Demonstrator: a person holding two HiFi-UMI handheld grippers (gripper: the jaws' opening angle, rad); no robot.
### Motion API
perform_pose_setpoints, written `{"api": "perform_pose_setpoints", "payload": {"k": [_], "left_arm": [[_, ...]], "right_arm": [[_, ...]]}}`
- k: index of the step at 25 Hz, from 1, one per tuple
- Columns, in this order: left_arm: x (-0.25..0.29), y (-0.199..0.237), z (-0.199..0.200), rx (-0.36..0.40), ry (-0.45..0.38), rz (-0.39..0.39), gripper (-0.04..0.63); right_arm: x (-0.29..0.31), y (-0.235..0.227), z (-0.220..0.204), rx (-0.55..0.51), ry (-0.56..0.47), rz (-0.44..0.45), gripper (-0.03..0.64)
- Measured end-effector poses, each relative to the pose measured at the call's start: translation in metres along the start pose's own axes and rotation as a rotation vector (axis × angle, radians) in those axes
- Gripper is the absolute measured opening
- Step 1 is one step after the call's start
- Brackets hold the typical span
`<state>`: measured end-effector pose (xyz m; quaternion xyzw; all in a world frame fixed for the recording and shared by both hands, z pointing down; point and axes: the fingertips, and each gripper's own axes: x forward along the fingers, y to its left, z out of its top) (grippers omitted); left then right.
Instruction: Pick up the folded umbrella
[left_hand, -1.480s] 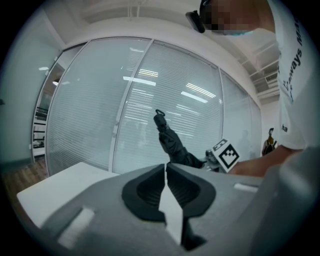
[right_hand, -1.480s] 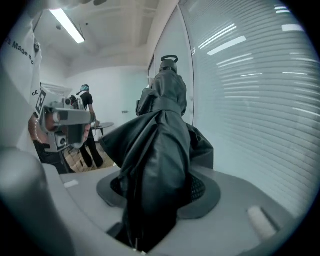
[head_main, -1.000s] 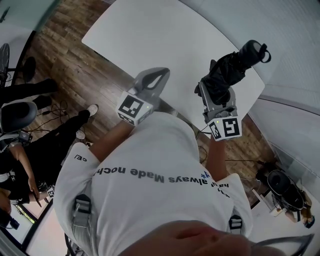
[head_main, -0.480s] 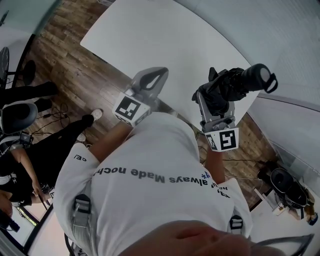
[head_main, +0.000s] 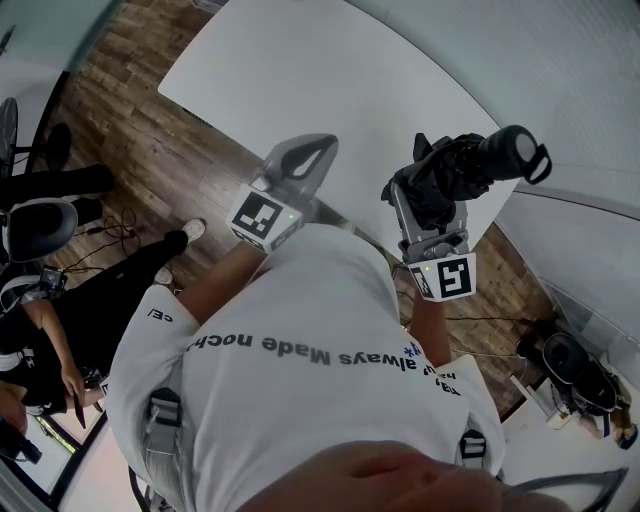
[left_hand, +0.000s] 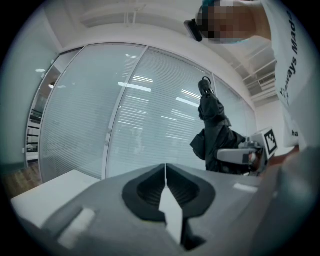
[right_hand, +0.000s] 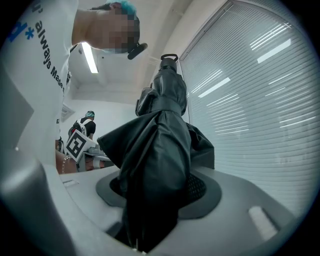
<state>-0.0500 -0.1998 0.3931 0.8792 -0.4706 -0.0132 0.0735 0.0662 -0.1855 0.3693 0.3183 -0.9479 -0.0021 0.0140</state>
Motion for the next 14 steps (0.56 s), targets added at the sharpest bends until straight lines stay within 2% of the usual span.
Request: {"api": "perform_pose_setpoints", "payload": {"k": [14], "left_arm": [[0.0089,0.0026,0.0039,-0.005,0.001,-0.005,0.006]], "right_arm": [[0.0049,-0.0074,0.0008,0.001,0.006,0.003,0.23]]}}
